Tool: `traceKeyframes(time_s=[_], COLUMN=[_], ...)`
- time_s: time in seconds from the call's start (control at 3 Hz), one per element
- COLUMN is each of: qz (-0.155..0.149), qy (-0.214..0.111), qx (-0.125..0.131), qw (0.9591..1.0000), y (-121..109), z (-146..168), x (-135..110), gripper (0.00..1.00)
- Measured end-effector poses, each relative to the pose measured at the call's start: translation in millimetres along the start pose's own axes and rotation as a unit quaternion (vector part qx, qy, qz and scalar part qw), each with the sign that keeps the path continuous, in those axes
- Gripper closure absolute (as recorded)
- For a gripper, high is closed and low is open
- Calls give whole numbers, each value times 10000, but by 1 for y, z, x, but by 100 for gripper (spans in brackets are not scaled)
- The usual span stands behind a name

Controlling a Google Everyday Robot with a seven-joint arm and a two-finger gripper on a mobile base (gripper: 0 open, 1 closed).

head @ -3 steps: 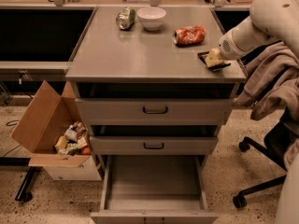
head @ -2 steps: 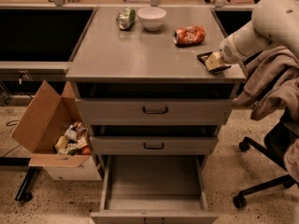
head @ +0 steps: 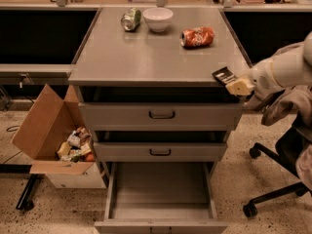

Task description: Place rxbar chocolate into bottom drawer

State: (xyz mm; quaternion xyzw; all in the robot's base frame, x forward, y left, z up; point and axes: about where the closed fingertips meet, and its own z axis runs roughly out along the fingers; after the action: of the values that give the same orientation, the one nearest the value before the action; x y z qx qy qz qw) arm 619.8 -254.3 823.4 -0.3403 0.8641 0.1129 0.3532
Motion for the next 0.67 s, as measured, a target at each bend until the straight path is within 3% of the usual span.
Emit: traceKeyframes(time_s=[0.33,0.67], qz=[-300,-299], qy=[-29,-29], qx=[60,43], qw=[9995,9995], y=[-4,-3], z=[-10,-9], x=[11,11], gripper=[100,100])
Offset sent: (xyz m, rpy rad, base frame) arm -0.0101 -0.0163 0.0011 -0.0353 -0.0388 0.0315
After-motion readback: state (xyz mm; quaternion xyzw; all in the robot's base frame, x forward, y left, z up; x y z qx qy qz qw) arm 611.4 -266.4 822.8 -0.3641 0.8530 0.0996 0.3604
